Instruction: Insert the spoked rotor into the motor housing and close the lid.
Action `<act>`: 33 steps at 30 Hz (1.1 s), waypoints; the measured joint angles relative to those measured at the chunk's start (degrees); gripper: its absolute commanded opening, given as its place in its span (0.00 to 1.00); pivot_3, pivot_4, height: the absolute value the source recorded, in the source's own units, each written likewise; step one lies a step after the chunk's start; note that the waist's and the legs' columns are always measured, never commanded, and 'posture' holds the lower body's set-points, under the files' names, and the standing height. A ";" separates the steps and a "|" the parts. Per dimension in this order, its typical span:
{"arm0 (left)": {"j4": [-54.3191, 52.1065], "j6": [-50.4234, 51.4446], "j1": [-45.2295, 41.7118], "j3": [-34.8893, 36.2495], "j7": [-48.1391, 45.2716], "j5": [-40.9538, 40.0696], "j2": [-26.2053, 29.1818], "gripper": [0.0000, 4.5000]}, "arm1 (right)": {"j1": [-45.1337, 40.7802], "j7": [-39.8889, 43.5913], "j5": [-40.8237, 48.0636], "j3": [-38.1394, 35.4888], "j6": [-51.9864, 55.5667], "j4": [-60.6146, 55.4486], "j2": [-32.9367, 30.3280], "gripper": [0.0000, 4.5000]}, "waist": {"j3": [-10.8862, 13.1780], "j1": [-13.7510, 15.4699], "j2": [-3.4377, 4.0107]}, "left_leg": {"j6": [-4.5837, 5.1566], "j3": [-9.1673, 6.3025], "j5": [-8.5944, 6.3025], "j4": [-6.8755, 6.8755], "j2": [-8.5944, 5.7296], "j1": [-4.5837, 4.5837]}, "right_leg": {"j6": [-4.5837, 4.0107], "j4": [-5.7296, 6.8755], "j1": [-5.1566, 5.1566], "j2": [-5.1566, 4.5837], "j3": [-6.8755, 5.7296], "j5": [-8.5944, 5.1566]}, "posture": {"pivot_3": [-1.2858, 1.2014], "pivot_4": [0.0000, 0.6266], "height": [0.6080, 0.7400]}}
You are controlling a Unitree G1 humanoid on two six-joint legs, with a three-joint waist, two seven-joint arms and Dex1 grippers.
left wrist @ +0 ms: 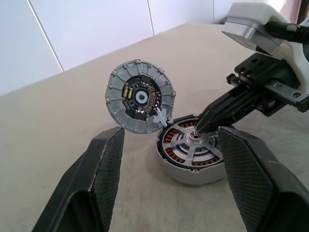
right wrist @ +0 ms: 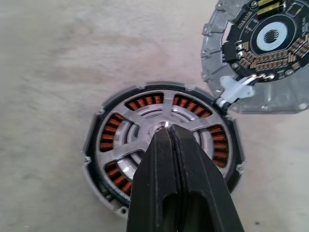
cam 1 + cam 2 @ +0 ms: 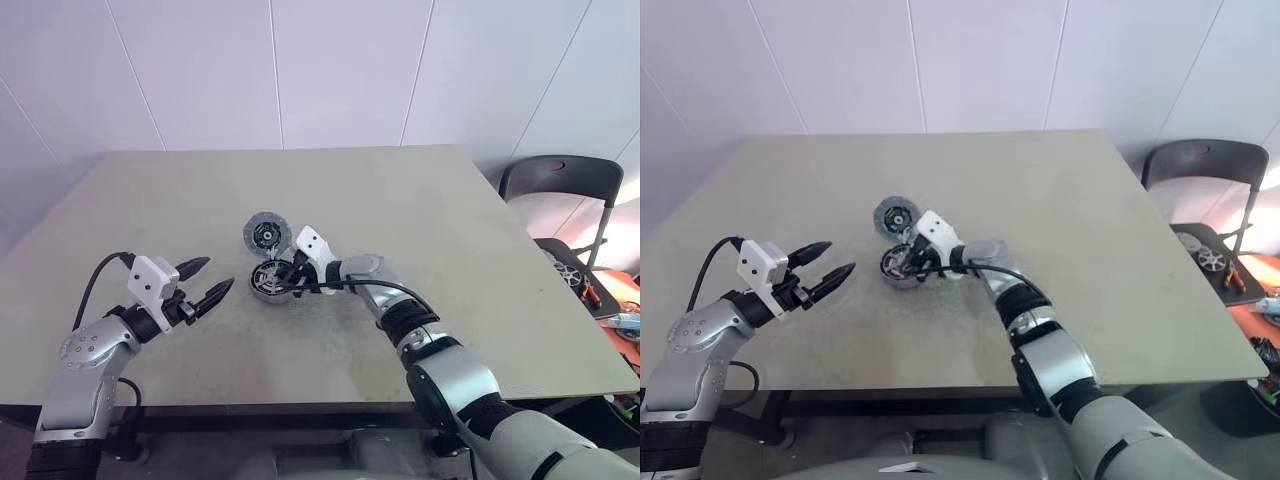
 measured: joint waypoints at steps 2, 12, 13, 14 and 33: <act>0.06 0.00 0.00 0.00 -0.06 0.00 0.00 0.72 | 0.23 2.13 2.92 -1.31 3.20 -1.48 0.38 0.01 | 0.01 0.00 0.02 | 0.00 0.00 0.00 0.01 0.00 -0.17 | 0.01 0.02 -0.17 0.00 0.00 0.01 | 0.52 0.00 1.00; 0.11 -0.03 0.25 -0.31 0.01 0.01 -0.39 0.72 | -0.67 -5.27 -2.92 5.25 0.35 -0.92 1.14 0.01 | -0.04 -0.18 -0.01 | 0.00 0.02 0.00 -0.06 0.00 -0.15 | 0.01 0.04 -0.22 0.00 0.01 0.00 | 0.52 0.00 1.00; 0.11 -0.03 0.25 -0.36 0.00 0.01 -0.47 0.72 | -0.77 -6.17 -4.30 6.65 -0.56 -0.95 1.17 0.01 | -0.09 -0.27 -0.04 | -0.01 0.01 0.00 -0.06 0.01 -0.01 | 0.00 0.04 -0.09 0.01 0.00 -0.01 | 0.52 0.00 1.00; 0.11 -0.03 0.24 -0.36 -0.01 0.01 -0.49 0.72 | -0.64 -6.61 -4.66 7.13 -1.16 -0.94 1.19 0.01 | -0.13 -0.30 -0.06 | -0.01 0.00 -0.01 -0.06 0.01 0.13 | -0.09 0.04 0.04 0.01 0.00 -0.06 | 0.52 0.00 1.00; -4.42 -0.05 5.18 -1.30 3.42 0.09 -4.06 0.72 | -5.60 22.89 -0.20 14.71 6.30 -17.79 -12.73 0.59 | 0.00 0.02 -0.05 | -0.05 -0.05 -0.05 -0.16 0.01 -0.35 | -0.01 0.06 -0.43 -0.01 -0.09 -0.19 | 0.52 0.00 1.00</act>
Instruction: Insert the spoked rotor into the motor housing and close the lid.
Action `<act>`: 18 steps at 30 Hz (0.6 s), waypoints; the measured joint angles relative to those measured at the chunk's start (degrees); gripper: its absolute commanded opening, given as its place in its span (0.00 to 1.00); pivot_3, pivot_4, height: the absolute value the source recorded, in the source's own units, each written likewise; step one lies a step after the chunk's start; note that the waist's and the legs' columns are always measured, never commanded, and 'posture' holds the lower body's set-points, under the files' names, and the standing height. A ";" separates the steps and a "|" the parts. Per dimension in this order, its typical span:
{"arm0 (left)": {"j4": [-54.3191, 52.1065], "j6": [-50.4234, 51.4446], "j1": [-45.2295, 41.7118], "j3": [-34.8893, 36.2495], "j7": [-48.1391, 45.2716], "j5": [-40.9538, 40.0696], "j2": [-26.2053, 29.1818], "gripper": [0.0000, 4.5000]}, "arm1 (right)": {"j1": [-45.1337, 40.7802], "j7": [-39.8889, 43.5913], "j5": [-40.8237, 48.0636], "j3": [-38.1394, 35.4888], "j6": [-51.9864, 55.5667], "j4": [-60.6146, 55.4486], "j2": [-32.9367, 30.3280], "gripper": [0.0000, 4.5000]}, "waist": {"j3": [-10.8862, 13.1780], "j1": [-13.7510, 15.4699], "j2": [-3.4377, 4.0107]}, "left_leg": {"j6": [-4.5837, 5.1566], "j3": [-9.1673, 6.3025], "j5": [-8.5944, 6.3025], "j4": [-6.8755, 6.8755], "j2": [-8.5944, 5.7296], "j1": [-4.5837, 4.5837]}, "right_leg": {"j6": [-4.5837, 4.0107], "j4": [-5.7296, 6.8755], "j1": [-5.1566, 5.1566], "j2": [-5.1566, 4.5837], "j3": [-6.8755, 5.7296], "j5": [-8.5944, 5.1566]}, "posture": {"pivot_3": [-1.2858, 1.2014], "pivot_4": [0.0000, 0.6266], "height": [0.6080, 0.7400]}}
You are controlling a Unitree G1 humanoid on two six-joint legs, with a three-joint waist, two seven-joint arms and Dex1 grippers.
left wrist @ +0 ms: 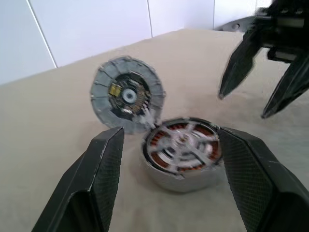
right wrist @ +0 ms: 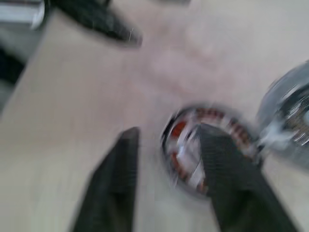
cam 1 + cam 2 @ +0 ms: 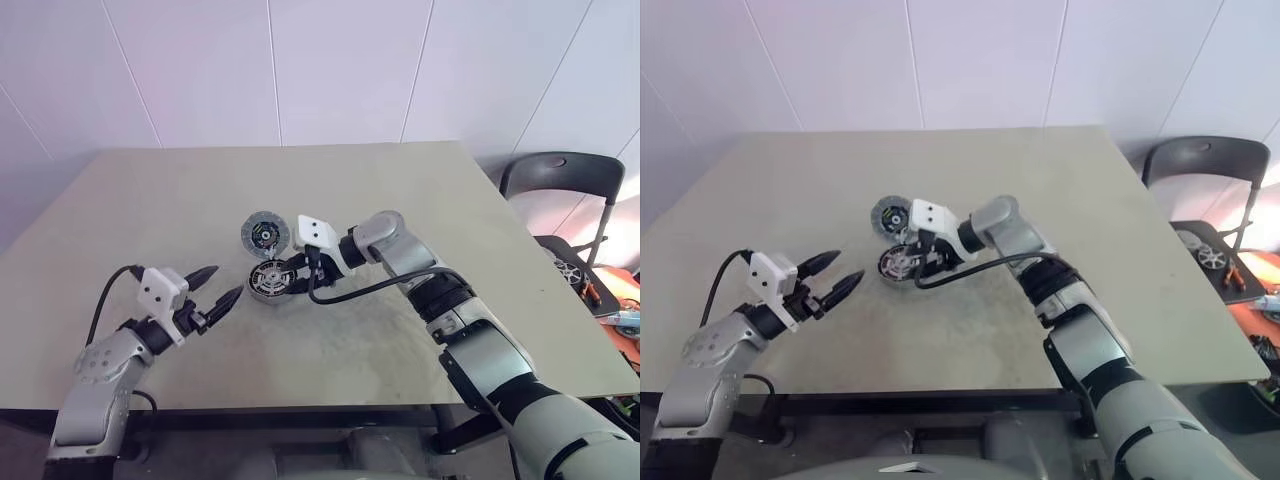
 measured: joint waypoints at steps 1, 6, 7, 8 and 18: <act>-0.79 0.01 1.23 0.29 0.43 -0.02 0.00 0.72 | -0.78 -0.46 -1.47 1.25 -1.64 1.95 0.33 0.59 | 0.01 -0.03 0.01 | 0.00 0.00 0.00 0.02 0.00 0.01 | -0.08 0.05 -0.01 0.00 0.00 -0.05 | 0.52 0.00 1.00; -3.89 0.01 4.41 3.06 2.26 -0.05 0.43 0.72 | -3.02 -3.30 -5.52 3.69 -8.30 8.90 3.06 0.59 | 0.01 0.12 0.00 | -0.01 0.02 0.00 0.11 -0.01 0.06 | -0.15 0.06 0.07 -0.01 0.01 -0.08 | 0.52 0.00 1.00; -4.83 0.01 5.39 3.44 2.55 -0.07 0.40 0.72 | -3.35 -4.42 -6.62 4.34 -9.99 10.64 3.87 0.59 | 0.01 0.10 0.00 | -0.02 0.03 0.00 0.11 -0.01 0.04 | -0.16 0.04 0.07 -0.03 0.02 -0.08 | 0.52 0.00 1.00; -5.70 0.00 6.41 3.70 2.95 -0.09 0.32 0.72 | -3.64 -5.58 -7.81 4.93 -11.54 12.37 4.67 0.59 | 0.02 0.06 0.01 | -0.02 0.04 0.00 0.10 -0.01 0.02 | -0.16 -0.01 0.06 -0.04 0.03 -0.08 | 0.52 0.00 1.00; -7.69 0.00 8.41 4.19 4.53 -0.08 0.09 0.72 | -5.57 -10.96 -13.78 6.89 -20.38 20.37 6.93 0.55 | 0.03 0.10 0.03 | -0.02 0.03 0.00 0.08 -0.02 0.05 | -0.18 0.01 0.07 -0.04 0.02 -0.09 | 0.52 0.00 1.00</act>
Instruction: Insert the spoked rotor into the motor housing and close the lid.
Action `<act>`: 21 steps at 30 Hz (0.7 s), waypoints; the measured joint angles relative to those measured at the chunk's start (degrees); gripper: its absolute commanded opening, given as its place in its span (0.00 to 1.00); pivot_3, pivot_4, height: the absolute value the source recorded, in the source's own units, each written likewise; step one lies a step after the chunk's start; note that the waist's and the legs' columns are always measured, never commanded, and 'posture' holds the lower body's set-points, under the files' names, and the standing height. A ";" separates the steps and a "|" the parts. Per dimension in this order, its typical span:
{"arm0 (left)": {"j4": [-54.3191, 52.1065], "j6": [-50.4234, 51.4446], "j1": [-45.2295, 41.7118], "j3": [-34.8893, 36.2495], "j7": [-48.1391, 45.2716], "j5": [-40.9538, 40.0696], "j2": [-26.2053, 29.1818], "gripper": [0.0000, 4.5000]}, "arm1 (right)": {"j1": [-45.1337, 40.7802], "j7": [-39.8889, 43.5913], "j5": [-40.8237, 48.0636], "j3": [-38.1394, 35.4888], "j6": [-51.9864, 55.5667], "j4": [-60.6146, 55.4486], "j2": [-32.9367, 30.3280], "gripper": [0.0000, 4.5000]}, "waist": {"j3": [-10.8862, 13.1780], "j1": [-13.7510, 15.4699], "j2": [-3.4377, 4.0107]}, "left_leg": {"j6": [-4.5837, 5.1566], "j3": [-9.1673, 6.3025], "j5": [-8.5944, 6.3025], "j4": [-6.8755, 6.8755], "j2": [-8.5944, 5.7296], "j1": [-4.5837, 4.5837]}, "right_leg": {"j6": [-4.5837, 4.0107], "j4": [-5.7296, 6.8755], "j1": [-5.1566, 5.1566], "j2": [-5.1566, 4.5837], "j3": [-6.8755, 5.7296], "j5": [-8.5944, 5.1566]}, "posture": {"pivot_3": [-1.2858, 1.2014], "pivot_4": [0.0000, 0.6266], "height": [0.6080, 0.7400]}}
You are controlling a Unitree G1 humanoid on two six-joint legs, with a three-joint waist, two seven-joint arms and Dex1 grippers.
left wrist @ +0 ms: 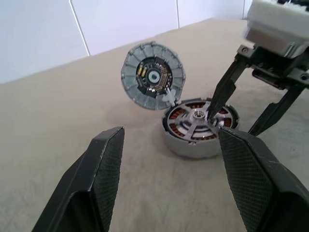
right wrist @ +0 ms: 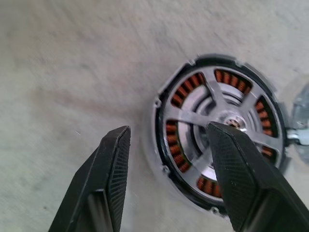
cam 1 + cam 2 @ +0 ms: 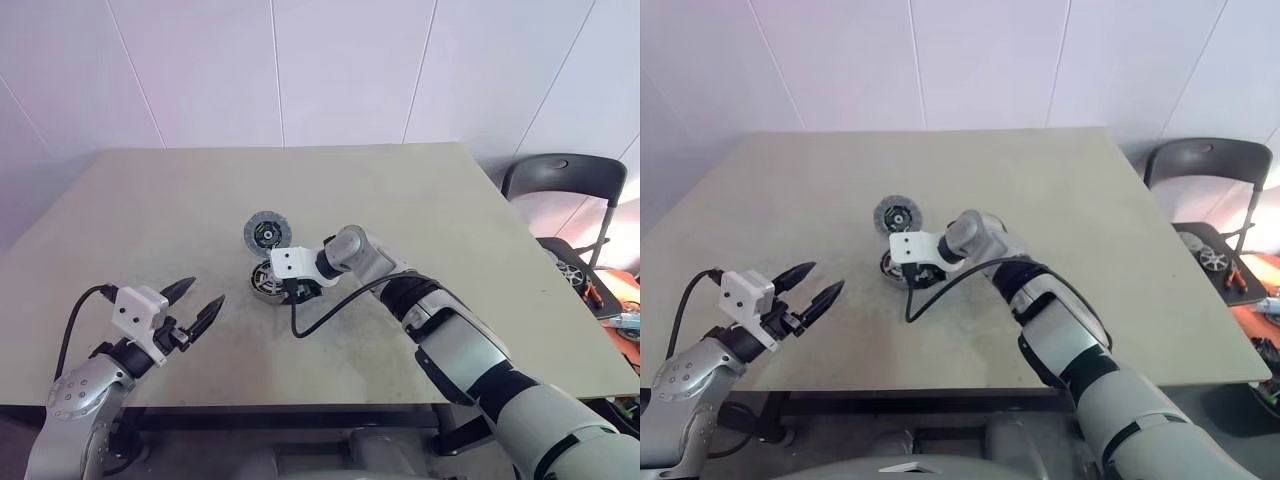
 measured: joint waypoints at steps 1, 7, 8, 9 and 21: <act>0.00 0.00 0.01 -0.01 0.01 0.00 -0.06 0.72 | -0.35 -0.17 -0.60 0.04 -0.64 0.61 0.22 0.50 | 0.00 -0.02 0.00 | 0.00 -0.01 0.00 0.00 0.00 0.00 | 0.00 0.01 0.00 0.00 0.00 0.00 | 0.52 0.00 1.00; 0.18 -0.47 0.45 -0.53 -0.03 0.08 -1.36 0.72 | -0.34 3.37 -1.11 0.11 -2.03 0.29 0.01 0.08 | -0.01 -0.03 -0.01 | 0.00 -0.02 0.00 -0.02 0.00 -0.02 | -0.01 0.01 -0.01 0.01 -0.01 -0.01 | 0.52 0.00 1.00; 0.21 -0.48 0.38 -0.66 -0.07 0.10 -1.39 0.72 | -0.14 4.21 -1.14 0.13 -1.73 -0.04 -0.13 0.02 | -0.01 -0.02 -0.01 | 0.00 -0.02 0.00 -0.02 0.00 -0.02 | -0.01 0.03 -0.01 0.01 -0.01 -0.01 | 0.52 0.00 1.00; 0.26 -0.54 0.16 -0.79 -0.08 0.13 -1.43 0.72 | 0.83 4.83 -0.95 -0.06 -1.43 -0.91 -0.21 0.01 | -0.01 -0.01 -0.02 | 0.00 -0.03 0.00 -0.01 0.00 -0.02 | -0.01 0.03 -0.01 0.01 -0.01 -0.01 | 0.52 0.00 1.00; 2.75 -2.36 -0.40 -2.96 -0.18 1.24 -2.12 0.72 | 3.08 11.09 6.92 -5.36 10.43 -9.12 0.90 0.01 | 0.05 0.08 0.03 | 0.00 -0.05 0.00 -0.03 0.01 -0.09 | -0.02 0.08 -0.10 0.02 -0.03 -0.01 | 0.52 0.00 1.00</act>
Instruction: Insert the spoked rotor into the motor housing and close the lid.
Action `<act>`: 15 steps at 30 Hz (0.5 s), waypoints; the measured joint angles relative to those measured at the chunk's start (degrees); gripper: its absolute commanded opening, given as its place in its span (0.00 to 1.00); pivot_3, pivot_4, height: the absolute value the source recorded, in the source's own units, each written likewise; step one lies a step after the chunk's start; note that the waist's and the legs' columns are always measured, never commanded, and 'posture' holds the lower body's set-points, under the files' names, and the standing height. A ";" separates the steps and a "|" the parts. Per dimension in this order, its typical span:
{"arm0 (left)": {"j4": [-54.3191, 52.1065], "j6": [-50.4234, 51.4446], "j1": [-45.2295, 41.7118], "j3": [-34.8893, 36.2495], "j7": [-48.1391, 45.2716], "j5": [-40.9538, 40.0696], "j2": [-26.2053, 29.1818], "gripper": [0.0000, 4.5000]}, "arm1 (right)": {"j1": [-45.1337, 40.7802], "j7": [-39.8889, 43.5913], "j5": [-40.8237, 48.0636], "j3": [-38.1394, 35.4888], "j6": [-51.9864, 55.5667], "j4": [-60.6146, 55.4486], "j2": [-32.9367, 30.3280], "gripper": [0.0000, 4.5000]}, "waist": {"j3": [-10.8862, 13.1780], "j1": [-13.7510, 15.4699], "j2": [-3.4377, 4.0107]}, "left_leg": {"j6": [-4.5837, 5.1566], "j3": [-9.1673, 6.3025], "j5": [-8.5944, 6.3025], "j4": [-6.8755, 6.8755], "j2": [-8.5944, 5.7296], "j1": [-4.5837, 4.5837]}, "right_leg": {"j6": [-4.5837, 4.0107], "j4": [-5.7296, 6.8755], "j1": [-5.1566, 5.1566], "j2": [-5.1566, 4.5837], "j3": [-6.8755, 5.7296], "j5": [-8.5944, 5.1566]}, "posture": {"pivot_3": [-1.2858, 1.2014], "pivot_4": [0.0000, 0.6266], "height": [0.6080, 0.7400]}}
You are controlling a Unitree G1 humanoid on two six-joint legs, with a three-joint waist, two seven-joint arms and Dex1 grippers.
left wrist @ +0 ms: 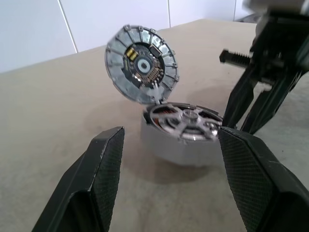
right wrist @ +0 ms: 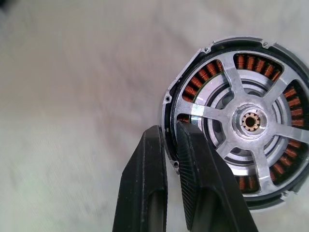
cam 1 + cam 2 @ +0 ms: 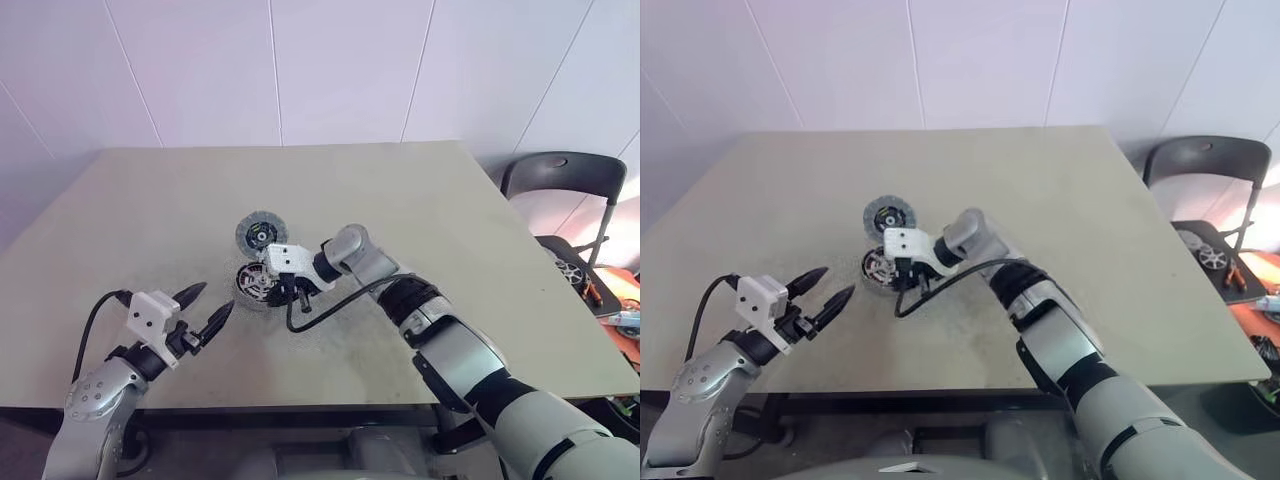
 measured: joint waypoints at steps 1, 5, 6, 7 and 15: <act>0.21 -0.31 -0.06 -0.06 0.00 0.10 -0.01 0.72 | 0.03 0.97 0.39 0.08 1.34 -1.56 -0.27 0.01 | 0.00 0.03 0.00 | 0.00 0.00 0.00 0.01 0.00 0.00 | 0.00 -0.01 0.00 0.00 0.00 0.00 | 0.52 0.00 1.00; 0.32 -0.77 -0.16 -0.22 -0.01 0.17 -0.17 0.72 | 1.36 5.98 -0.24 3.32 4.84 -8.14 -3.35 0.01 | -0.02 0.34 -0.03 | 0.00 0.00 0.00 0.03 -0.01 0.00 | 0.00 -0.04 0.05 -0.03 -0.02 -0.01 | 0.52 0.00 1.00; 0.33 -0.90 -0.17 -0.21 -0.02 0.17 -0.21 0.72 | 2.65 7.68 -1.43 5.60 4.49 -10.12 -5.12 0.01 | -0.03 0.38 -0.04 | -0.01 0.00 0.00 0.04 -0.02 0.00 | 0.01 -0.07 0.07 -0.04 -0.03 -0.01 | 0.52 0.00 1.00; 0.36 -0.92 -0.17 -0.20 -0.01 0.17 -0.21 0.72 | 3.86 8.29 -1.93 6.91 4.12 -10.66 -6.08 0.01 | -0.03 0.34 -0.04 | -0.01 0.01 0.00 0.04 -0.02 0.01 | 0.00 -0.09 0.08 -0.04 -0.02 -0.01 | 0.52 0.00 1.00; 0.37 -0.94 -0.58 -0.21 0.09 0.24 -0.50 0.72 | 5.24 6.52 -2.55 8.41 3.25 -13.61 -6.65 0.17 | 0.00 0.31 0.01 | -0.01 0.01 0.00 0.04 -0.02 0.04 | 0.00 -0.02 0.07 -0.03 -0.03 -0.01 | 0.52 0.00 1.00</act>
